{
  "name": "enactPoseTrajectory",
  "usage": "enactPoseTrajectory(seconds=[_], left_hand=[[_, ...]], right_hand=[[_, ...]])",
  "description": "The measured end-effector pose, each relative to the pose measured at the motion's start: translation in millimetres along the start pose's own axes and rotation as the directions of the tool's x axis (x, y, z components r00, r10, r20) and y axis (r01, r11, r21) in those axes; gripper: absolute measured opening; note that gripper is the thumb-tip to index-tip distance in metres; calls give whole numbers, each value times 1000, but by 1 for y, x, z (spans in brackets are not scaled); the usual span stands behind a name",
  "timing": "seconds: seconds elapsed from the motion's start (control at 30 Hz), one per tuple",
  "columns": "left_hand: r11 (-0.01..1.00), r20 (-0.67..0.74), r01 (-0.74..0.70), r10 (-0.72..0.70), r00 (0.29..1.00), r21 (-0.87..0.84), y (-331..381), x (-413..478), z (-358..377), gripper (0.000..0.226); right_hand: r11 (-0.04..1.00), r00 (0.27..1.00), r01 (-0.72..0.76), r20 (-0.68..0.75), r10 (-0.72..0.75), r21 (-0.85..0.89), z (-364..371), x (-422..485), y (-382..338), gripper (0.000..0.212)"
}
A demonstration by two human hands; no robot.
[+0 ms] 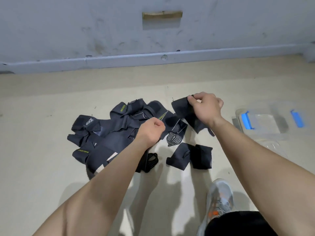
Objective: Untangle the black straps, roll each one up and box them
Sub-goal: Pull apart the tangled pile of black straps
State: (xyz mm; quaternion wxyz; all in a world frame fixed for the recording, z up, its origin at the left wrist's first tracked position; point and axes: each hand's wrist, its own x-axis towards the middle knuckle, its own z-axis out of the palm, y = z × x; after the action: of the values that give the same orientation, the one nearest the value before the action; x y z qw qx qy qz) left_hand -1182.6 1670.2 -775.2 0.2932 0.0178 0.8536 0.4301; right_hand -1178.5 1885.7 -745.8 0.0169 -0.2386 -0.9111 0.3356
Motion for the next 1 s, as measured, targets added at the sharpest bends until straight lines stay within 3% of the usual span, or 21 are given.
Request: enactPoseTrajectory(seconds=[0.07,0.17,0.27,0.33,0.4,0.5,0.6,0.73,0.8,0.93,1.0], left_hand=[[999,-43,3,-4,999,-39,22,-28,-13,20],[976,-93,-2,-19,996,-219,51,-67,-32,62],[837,-26,64,-93,995,-543,60,-102,-51,49],[718,80,98,-58,995,-689,51,-113,-60,38],[619,98,100,-37,994,-779,42,-125,-65,30],[602,60,78,-50,997,-795,31,-132,-66,17],[611,21,70,-87,996,-788,13,-134,-62,14],[643,-8,93,-152,988,-760,-15,-128,-52,25],[685,-17,94,-154,988,-723,-28,-123,-48,22],[751,-35,89,-147,988,-654,-58,-106,-41,15],[755,-39,97,-161,986,-649,-69,-95,-39,17]], right_hand=[[982,994,77,58,-88,171,-16,-22,-26,34],[924,976,75,162,-145,374,-30,-59,-58,35],[878,955,59,229,-188,475,-36,-94,-74,28],[841,929,91,259,-265,533,-36,-115,-79,51],[835,927,130,234,-294,535,-28,-134,-80,68],[836,946,52,240,-216,546,-10,-161,-76,63],[873,928,-64,350,-126,483,10,-194,-66,38],[912,899,-135,436,-51,386,40,-215,-48,48],[918,860,-180,510,-27,353,52,-217,-39,45],[932,691,-281,722,30,230,62,-207,-26,33],[945,676,-290,731,90,152,68,-191,-18,32]])
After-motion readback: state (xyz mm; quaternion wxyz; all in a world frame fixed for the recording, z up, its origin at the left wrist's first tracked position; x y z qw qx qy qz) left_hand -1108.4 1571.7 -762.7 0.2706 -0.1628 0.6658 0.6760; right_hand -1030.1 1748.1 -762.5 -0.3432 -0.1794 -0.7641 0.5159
